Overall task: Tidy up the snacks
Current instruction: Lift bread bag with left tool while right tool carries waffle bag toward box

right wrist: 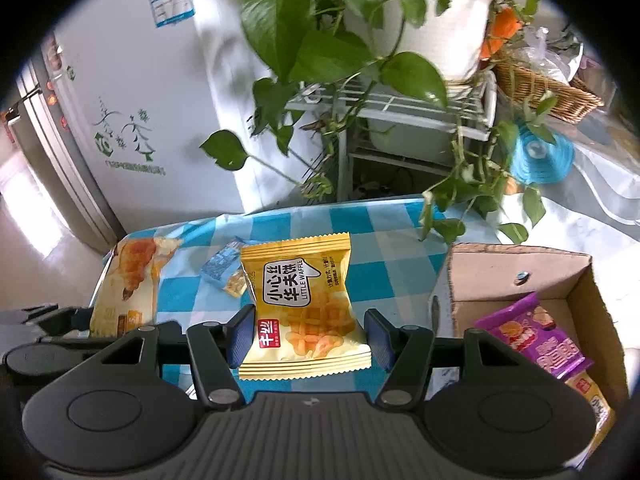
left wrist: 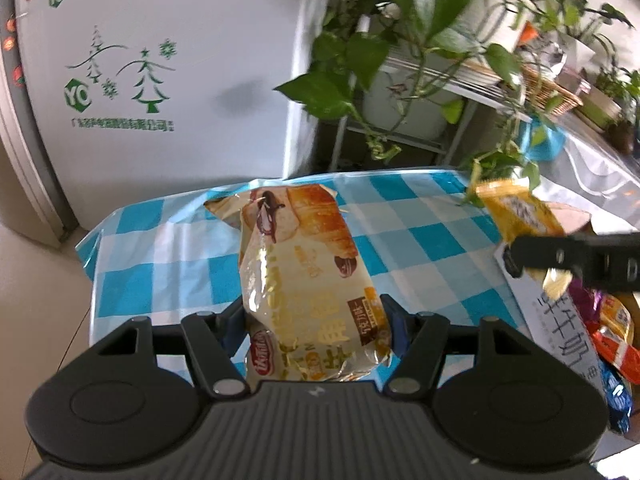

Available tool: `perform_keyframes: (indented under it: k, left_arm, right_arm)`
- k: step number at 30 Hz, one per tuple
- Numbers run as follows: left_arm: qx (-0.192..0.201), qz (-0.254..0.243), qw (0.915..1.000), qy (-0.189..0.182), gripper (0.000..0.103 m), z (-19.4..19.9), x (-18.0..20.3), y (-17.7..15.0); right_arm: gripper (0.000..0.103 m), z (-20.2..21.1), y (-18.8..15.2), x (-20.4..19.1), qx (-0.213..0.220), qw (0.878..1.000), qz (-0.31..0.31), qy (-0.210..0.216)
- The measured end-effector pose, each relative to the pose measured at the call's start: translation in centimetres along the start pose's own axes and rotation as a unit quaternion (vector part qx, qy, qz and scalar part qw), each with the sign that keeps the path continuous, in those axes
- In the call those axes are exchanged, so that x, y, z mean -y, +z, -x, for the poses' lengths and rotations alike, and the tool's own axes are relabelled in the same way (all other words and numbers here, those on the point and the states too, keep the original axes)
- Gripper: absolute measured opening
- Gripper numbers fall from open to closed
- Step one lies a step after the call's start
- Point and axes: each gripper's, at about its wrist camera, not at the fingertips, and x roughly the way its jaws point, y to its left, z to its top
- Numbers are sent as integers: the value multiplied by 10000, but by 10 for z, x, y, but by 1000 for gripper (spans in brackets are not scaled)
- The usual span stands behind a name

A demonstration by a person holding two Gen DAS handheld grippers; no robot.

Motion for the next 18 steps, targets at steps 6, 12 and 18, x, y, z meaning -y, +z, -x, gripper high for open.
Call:
perform_keyframes:
  k: [6, 12, 18]
  left_arm:
    - [91, -182, 9995, -240, 66, 9, 17, -7]
    - [178, -379, 9986, -334, 66, 17, 29, -12]
    - [240, -476, 9975, -454, 66, 23, 41, -15]
  right_arm:
    - [65, 15, 2, 22, 150, 9998, -142, -2]
    - [65, 29, 1, 45, 277, 9992, -276, -67]
    - [65, 42, 2, 69, 428, 9977, -486, -176]
